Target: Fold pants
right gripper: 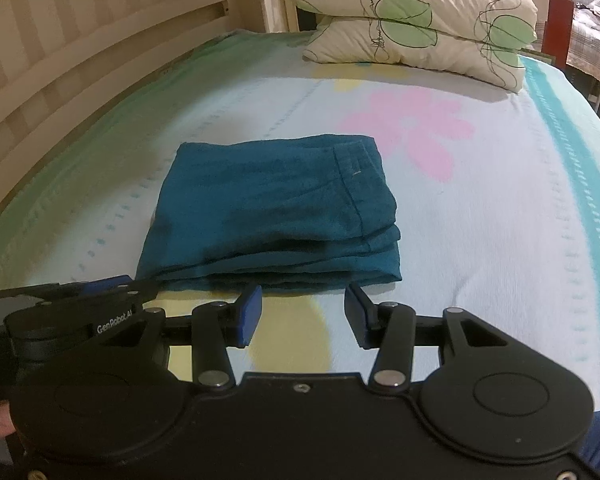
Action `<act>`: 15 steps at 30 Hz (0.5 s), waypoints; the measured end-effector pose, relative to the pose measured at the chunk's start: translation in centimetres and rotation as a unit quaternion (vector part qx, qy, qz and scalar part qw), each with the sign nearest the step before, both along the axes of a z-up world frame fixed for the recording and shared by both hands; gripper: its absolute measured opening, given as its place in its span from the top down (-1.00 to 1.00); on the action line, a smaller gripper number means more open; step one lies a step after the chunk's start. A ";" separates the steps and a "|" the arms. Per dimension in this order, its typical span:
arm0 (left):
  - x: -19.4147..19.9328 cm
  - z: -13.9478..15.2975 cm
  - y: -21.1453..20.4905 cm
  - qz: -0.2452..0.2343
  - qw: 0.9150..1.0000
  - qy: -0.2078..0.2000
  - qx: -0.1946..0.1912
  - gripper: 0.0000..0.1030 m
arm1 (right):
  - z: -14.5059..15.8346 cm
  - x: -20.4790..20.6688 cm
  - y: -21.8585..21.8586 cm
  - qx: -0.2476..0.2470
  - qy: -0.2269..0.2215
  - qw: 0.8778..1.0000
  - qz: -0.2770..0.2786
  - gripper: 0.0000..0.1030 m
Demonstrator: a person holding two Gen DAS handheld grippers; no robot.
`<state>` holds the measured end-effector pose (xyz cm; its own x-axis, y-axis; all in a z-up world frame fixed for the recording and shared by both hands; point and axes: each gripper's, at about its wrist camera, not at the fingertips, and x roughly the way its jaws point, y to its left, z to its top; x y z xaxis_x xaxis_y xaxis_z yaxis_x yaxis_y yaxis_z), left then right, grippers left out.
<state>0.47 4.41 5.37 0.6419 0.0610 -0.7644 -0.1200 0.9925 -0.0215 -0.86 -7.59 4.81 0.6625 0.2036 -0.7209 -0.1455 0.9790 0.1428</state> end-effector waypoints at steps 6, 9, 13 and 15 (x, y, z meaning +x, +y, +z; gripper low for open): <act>0.0 0.0 0.0 -0.003 1.000 0.001 0.002 0.61 | -0.2 0.1 0.1 -0.001 0.004 1.000 -0.003 -0.07; 0.0 0.0 -0.1 -0.002 1.000 0.001 0.002 0.61 | -0.2 0.2 0.0 0.000 0.004 1.000 -0.007 -0.07; 0.0 0.0 0.0 -0.003 1.000 0.001 0.002 0.61 | -0.3 0.4 -0.2 0.000 0.006 1.000 -0.013 -0.07; 0.0 0.0 -0.1 -0.003 1.000 0.000 0.003 0.61 | -0.4 0.4 -0.2 0.002 0.007 1.000 -0.016 -0.07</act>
<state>0.43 4.30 5.39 0.6415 0.0625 -0.7646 -0.1145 0.9933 -0.0148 -0.45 -7.76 4.46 0.6594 0.1841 -0.7289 -0.1113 0.9828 0.1475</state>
